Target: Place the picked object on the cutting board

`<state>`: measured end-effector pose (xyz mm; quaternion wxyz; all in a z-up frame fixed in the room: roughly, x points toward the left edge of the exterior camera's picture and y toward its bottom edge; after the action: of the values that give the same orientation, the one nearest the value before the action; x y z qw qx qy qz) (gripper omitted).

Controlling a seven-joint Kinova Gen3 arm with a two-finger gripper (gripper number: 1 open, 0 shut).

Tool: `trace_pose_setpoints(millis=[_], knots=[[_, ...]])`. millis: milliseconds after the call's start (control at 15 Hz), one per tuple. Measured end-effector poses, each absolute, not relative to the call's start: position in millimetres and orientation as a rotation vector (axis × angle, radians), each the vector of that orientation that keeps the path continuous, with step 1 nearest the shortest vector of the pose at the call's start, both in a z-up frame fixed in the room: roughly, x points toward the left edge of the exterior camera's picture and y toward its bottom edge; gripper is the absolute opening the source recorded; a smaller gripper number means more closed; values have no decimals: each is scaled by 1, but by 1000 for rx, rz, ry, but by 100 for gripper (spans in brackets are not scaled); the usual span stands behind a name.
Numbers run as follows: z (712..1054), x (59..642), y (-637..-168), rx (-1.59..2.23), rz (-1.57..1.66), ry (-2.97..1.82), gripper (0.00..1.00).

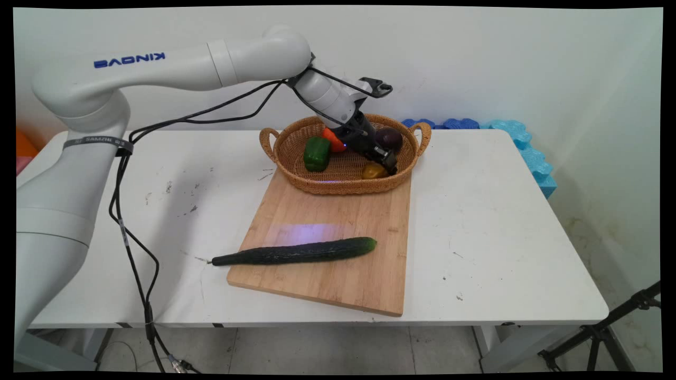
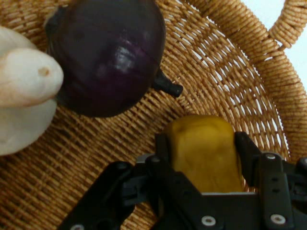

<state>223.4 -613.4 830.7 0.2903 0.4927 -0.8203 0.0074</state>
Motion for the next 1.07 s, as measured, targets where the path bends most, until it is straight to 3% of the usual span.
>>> trace_pose_setpoints(millis=[333, 600, 1067], knots=[[846, 226, -612, 1278, 69, -2191, 0], [888, 238, -593, 1221, 136, -2188, 0], [967, 251, -520, 1041, 174, -2192, 0]])
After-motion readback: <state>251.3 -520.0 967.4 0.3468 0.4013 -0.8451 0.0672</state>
